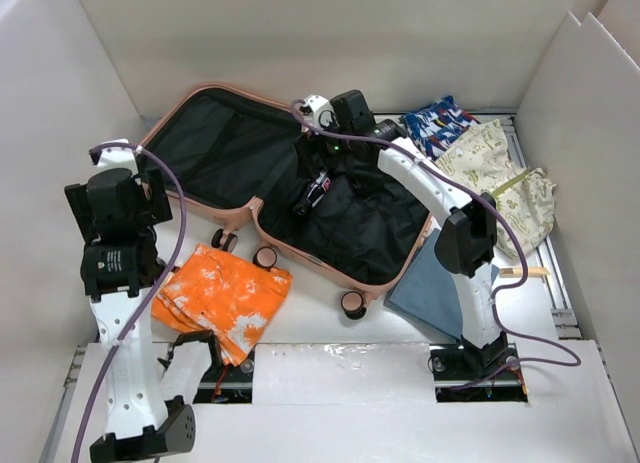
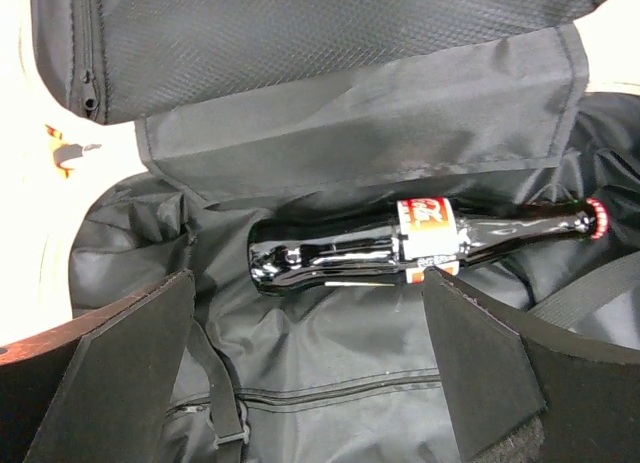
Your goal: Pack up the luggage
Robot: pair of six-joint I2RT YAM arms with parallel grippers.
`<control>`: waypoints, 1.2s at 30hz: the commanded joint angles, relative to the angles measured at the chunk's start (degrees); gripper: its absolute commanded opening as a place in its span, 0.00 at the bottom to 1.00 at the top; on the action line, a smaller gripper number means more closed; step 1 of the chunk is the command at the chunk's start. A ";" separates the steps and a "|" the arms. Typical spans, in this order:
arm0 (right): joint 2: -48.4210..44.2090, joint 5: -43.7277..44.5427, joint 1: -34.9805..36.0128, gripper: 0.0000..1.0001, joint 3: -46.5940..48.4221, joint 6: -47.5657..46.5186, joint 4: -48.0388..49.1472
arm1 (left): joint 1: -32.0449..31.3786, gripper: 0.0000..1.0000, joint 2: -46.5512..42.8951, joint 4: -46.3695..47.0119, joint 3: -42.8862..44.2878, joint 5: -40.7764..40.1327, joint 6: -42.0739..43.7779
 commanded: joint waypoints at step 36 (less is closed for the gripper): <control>0.95 -7.02 1.60 0.99 -0.94 -3.38 -1.53 | 32.62 1.00 8.25 -4.19 -1.83 34.80 5.97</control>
